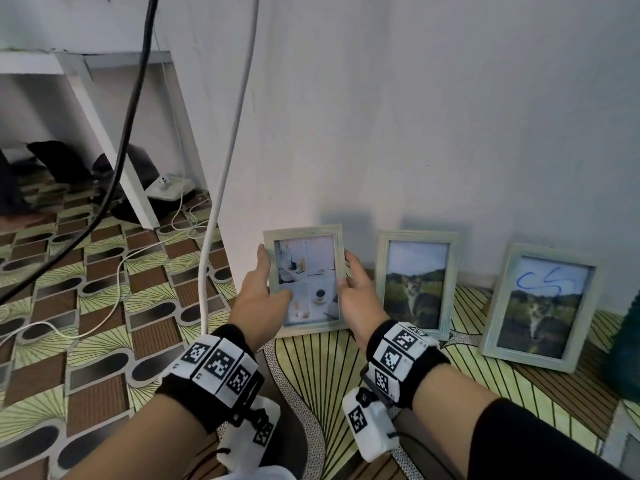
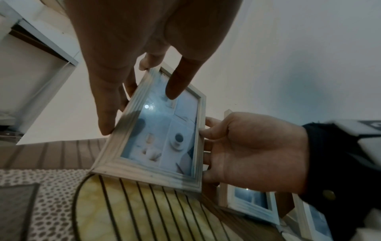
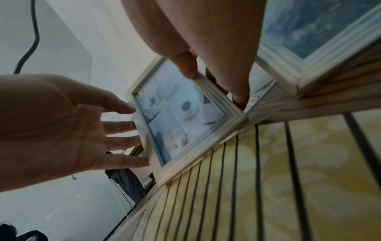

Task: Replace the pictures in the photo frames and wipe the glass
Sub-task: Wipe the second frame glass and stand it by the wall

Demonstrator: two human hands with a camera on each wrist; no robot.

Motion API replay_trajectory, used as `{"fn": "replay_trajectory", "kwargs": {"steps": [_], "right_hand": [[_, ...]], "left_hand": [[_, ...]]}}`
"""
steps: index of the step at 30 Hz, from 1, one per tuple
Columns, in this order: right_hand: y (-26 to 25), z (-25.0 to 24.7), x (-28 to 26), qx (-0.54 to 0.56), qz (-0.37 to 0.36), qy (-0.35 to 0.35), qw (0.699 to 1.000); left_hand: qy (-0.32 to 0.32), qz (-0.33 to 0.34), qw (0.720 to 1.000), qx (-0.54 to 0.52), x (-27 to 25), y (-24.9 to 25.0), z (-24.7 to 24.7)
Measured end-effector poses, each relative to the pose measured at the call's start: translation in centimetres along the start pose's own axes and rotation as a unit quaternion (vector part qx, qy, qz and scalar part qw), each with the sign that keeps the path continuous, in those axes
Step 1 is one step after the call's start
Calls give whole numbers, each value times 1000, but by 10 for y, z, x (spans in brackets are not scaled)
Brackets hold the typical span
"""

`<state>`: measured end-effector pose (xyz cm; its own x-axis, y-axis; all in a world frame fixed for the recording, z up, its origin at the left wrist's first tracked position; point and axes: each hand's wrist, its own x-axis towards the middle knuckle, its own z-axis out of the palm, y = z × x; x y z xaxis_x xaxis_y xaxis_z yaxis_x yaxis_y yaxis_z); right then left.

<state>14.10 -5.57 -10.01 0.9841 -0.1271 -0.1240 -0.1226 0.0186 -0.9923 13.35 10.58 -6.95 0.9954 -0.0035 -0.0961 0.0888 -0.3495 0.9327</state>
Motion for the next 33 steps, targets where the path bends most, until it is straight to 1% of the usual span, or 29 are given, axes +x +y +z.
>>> {"fn": "replay_trajectory", "kwargs": {"steps": [4,7,11,16,20,25,27,30,31,33], "right_hand": [[-2,-2,3,3,17,-3,1000],[-5,-4,3,4,29,-5,1000],[-10,-5,3,-13,29,-1,1000],[-9,-8,-4,-36,32,-8,999],[-9,-8,-15,-48,10,-23,999],[-8,-12,-21,-71,-14,-29,997],[-12,-16,-27,-95,-24,-43,994],[-18,-24,-46,-119,-20,-56,991],[-20,-28,-54,-122,-23,-54,991],[-26,-39,-76,-104,-30,-40,993]], "left_hand": [[-14,-8,999,28,-3,8,-1],[-11,-11,998,54,-5,17,-1],[-33,-2,998,59,-5,30,-4],[-49,-3,996,79,-12,30,-6],[-64,-26,993,100,-18,29,-5],[-62,-24,989,132,-23,31,-7],[-66,-30,990,119,-25,32,-8],[-64,-47,992,98,-31,36,-12],[-59,-44,993,96,-36,38,-13],[-56,-16,994,88,-50,42,-14]]}}
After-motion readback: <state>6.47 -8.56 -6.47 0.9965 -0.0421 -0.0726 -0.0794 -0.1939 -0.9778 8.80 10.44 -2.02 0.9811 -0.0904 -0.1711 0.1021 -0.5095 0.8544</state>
